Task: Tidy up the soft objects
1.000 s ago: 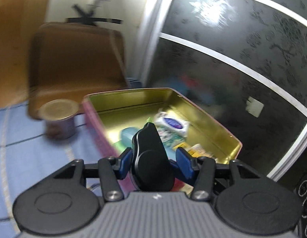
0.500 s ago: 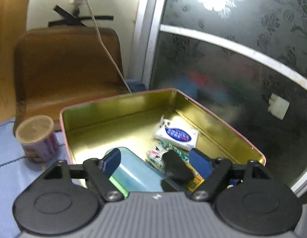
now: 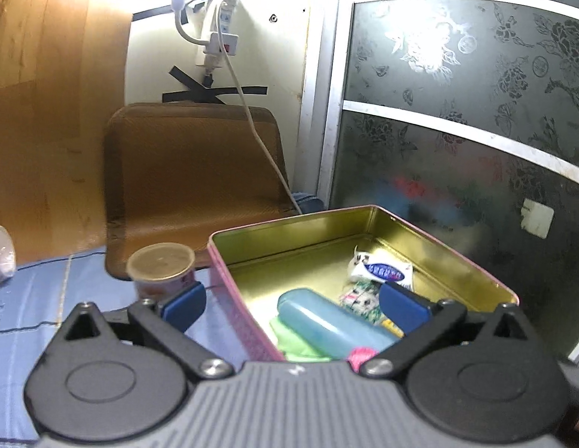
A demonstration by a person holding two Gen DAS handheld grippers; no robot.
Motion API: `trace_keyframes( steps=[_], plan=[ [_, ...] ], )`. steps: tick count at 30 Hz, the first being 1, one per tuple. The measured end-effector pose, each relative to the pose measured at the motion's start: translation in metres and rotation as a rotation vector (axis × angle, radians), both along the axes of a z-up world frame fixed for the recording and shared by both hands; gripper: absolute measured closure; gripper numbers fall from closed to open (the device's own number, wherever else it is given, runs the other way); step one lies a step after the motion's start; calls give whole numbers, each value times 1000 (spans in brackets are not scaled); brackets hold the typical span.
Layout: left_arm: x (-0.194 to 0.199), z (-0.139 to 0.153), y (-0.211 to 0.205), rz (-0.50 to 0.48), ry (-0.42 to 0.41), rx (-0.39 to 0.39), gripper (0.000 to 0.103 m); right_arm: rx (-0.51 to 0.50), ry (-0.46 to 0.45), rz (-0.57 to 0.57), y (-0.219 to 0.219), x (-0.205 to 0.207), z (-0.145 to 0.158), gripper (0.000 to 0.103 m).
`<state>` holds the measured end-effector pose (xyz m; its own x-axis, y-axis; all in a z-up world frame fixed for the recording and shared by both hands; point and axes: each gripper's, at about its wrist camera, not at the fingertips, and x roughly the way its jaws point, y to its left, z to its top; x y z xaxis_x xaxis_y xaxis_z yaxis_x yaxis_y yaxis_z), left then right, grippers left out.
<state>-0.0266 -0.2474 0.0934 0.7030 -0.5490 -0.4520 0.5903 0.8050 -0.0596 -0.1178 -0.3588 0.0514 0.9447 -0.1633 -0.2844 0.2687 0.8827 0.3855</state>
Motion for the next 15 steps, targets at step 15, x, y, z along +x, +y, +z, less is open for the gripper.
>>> trace_keyframes(
  steps=[15],
  plan=[
    [-35,1,36,76,-97,32,0,96,6,34,23,-22,10,16]
  ],
)
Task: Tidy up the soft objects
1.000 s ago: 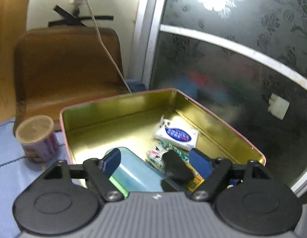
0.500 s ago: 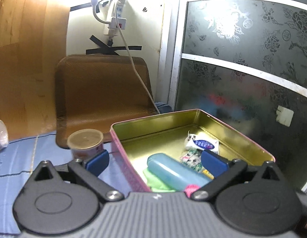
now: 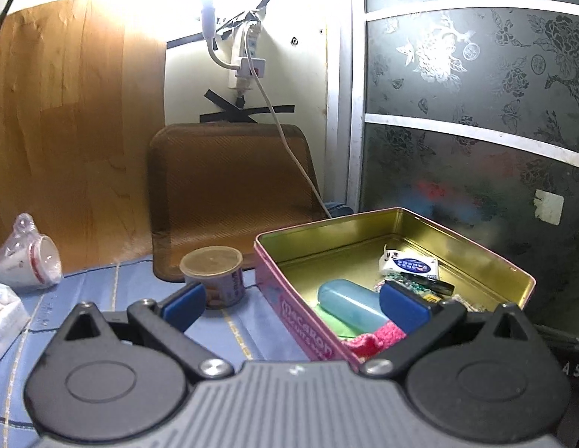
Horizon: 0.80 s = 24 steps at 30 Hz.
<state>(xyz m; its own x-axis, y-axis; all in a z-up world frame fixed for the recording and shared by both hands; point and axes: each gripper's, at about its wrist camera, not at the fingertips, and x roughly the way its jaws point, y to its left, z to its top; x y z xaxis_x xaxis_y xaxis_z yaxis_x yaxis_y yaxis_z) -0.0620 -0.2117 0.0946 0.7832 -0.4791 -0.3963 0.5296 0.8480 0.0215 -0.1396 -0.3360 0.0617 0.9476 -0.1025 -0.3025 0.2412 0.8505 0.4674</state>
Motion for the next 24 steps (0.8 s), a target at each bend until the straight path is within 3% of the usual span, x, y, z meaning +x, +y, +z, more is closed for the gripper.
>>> trace_keyframes(
  steps=[10,18,24],
  plan=[
    [0,-7,0,2,41,27,0,27,18,20,5,-5,-1,14],
    [13,-17,3,39,144,37,0,28,25,2,5,-8,-2,14],
    [14,-19,4,57,149,67,0,33,20,-7,5,-10,-3,14]
  ],
)
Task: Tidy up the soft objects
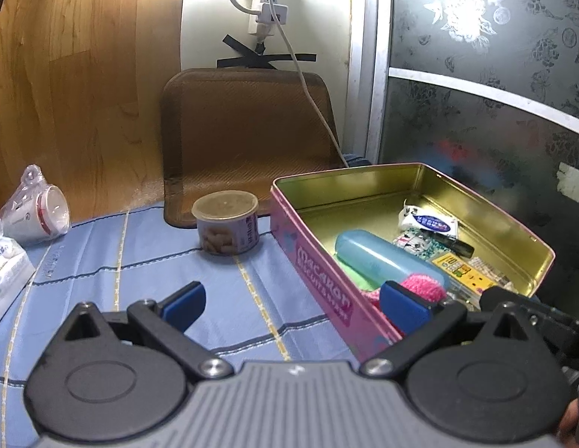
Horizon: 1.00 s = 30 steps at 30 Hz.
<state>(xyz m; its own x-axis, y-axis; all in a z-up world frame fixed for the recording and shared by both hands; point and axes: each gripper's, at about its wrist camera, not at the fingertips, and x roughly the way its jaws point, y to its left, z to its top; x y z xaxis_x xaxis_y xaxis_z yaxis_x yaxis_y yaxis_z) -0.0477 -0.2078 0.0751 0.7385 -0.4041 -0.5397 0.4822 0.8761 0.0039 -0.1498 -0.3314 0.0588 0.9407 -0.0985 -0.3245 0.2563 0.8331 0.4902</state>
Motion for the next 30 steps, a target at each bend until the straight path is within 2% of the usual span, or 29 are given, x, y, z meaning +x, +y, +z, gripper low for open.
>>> trace_keyframes(
  steps=[9,30],
  plan=[
    [-4,-1,-6,6,-30,57,0,-6,-4,-7,0,-1,0,14],
    [-4,0,2,34,-67,73,0,-48,-19,-27,4,-4,2,13]
  ],
)
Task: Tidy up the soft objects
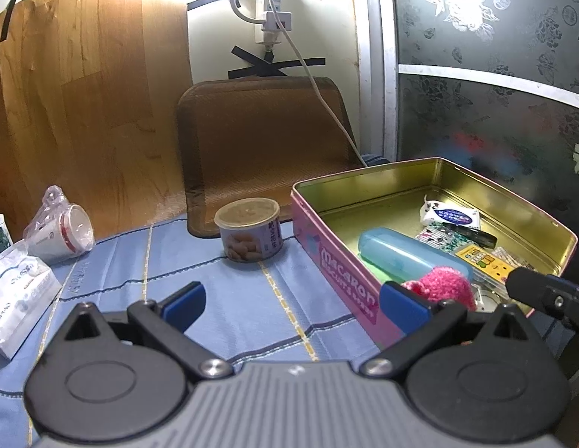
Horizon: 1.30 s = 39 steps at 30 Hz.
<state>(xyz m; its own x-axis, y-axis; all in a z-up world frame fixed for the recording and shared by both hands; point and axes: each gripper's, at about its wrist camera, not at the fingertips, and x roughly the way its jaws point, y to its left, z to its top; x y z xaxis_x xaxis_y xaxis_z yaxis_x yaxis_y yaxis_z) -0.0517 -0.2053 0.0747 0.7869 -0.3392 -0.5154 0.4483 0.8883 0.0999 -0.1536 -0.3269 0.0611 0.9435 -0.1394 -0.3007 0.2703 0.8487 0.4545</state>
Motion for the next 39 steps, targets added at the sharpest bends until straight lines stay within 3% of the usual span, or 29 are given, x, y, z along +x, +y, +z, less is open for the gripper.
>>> trace_keyframes(
  steps=[19,39],
  plan=[
    [-10,5,1,44,-96,31,0,-6,-9,-9,-2,-2,0,13],
    [-13,4,-4,48,-101,74,0,-8,-12,-9,-2,-2,0,13]
  ],
)
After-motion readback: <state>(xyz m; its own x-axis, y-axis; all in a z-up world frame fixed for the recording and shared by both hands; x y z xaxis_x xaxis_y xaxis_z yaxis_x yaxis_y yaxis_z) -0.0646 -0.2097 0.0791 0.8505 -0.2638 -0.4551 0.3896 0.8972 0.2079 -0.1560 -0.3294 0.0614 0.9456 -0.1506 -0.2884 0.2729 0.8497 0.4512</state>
